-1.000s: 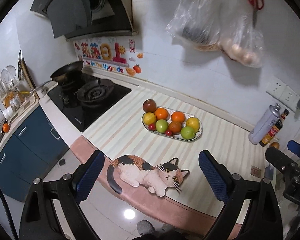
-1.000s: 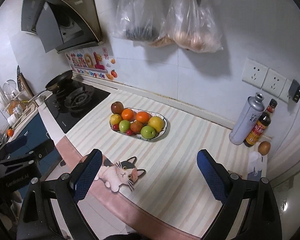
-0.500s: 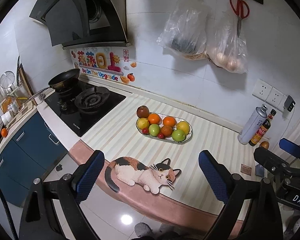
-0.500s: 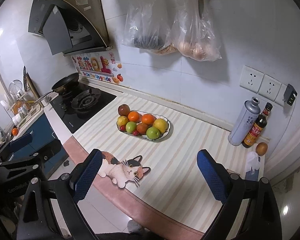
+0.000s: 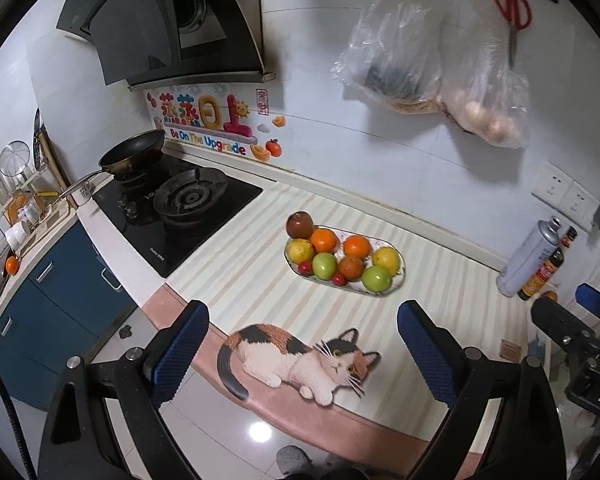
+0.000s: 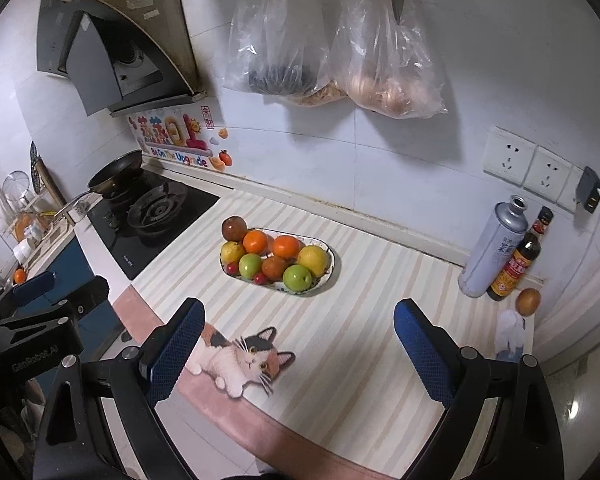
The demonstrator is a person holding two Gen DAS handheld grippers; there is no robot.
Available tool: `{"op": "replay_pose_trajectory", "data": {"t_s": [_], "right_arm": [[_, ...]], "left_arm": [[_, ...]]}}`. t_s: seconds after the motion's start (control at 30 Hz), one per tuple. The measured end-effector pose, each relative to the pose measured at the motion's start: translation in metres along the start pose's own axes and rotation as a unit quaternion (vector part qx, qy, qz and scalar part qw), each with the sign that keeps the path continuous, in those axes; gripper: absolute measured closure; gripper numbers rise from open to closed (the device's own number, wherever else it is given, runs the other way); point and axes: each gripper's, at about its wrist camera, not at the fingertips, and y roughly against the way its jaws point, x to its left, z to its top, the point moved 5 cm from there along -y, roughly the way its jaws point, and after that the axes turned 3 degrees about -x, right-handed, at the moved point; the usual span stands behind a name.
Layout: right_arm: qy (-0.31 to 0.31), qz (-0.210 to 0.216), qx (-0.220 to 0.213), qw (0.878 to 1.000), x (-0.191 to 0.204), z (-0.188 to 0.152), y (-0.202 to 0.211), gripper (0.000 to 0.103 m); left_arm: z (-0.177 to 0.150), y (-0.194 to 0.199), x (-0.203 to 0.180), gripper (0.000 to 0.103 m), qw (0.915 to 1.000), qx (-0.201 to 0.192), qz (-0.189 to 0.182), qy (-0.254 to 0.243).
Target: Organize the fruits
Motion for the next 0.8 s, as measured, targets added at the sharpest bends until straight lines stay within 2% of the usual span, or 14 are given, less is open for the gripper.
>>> {"op": "replay_pose_trajectory", "data": {"t_s": [0.47,0.8], "right_arm": [[-0.009,-0.013,0.053,0.998,-0.007,0.014,-0.091,0.005],[-0.006,-0.019,0.067,0.998,-0.007,0.013,-0.109,0.005]], "left_arm": [[0.018,-0.079,0.002,0.006,0.9986,0.048,0.02,-0.008],[0.016,-0.105,-0.004,0.006,0.9974,0.069,0.018,-0.008]]}}
